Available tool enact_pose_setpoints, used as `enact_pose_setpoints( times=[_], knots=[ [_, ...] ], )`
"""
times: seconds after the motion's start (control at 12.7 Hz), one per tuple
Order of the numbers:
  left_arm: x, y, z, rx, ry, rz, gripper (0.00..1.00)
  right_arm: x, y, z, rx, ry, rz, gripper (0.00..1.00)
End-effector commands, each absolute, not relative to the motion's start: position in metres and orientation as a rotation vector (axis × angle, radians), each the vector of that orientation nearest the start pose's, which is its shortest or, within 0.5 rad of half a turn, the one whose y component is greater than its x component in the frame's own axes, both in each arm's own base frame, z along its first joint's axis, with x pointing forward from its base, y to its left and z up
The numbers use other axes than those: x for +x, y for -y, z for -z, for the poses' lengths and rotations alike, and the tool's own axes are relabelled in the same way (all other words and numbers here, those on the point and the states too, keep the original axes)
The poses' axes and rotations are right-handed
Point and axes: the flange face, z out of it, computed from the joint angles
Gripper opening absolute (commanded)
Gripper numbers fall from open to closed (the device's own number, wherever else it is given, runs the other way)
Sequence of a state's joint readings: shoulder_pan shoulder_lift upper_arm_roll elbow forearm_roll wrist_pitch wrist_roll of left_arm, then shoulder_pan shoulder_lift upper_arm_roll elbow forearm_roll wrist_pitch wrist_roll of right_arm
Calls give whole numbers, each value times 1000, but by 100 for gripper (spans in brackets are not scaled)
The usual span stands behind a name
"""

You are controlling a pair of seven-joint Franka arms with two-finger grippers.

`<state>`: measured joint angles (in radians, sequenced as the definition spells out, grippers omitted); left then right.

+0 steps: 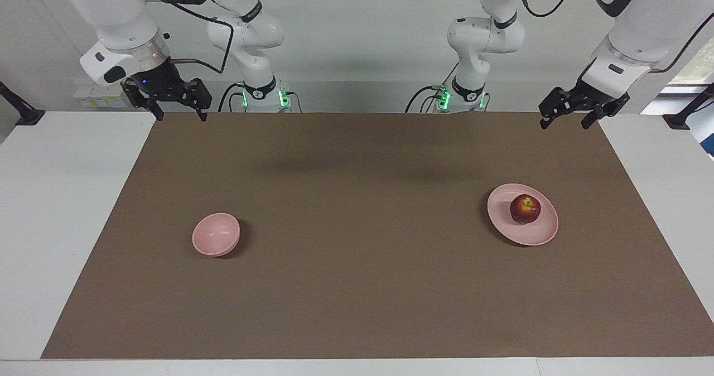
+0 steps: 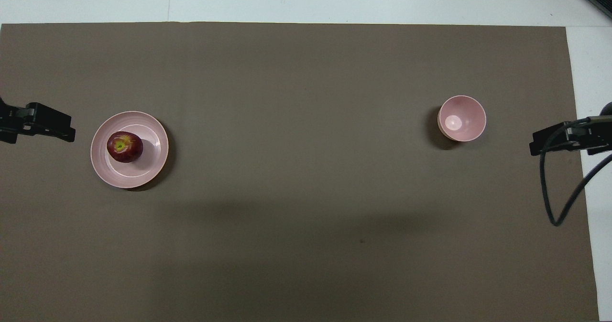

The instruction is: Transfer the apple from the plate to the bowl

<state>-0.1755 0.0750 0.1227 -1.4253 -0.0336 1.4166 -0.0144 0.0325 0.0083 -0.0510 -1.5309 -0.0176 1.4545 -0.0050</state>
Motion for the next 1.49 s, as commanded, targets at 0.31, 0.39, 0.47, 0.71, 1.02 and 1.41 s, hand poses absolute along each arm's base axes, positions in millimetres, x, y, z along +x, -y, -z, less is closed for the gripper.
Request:
enact_pose_setpoints(
  times=[0.31,0.39,0.47,0.71,1.02,1.41],
  knots=[
    [552,23,-641,-3159,-52,-165,100,544,14,-632,-3134,-24,-144,100],
    [552,23,-642,-3160,-52,-155,100,544,14,-632,-3134,-24,-144,100],
    [552,22,-643,-3161,-50,-146,100,544,14,-632,-3134,-24,-144,100],
    [552,22,-640,-3161,-52,-153,100,544,14,-632,-3134,-24,-144,100],
    [552,23,-636,-3161,-59,-155,100,544,14,-632,-3134,-24,-144,100],
    [551,19,-605,-3171,-51,-93,100,544,14,-632,-3134,-24,-144,100]
  ],
)
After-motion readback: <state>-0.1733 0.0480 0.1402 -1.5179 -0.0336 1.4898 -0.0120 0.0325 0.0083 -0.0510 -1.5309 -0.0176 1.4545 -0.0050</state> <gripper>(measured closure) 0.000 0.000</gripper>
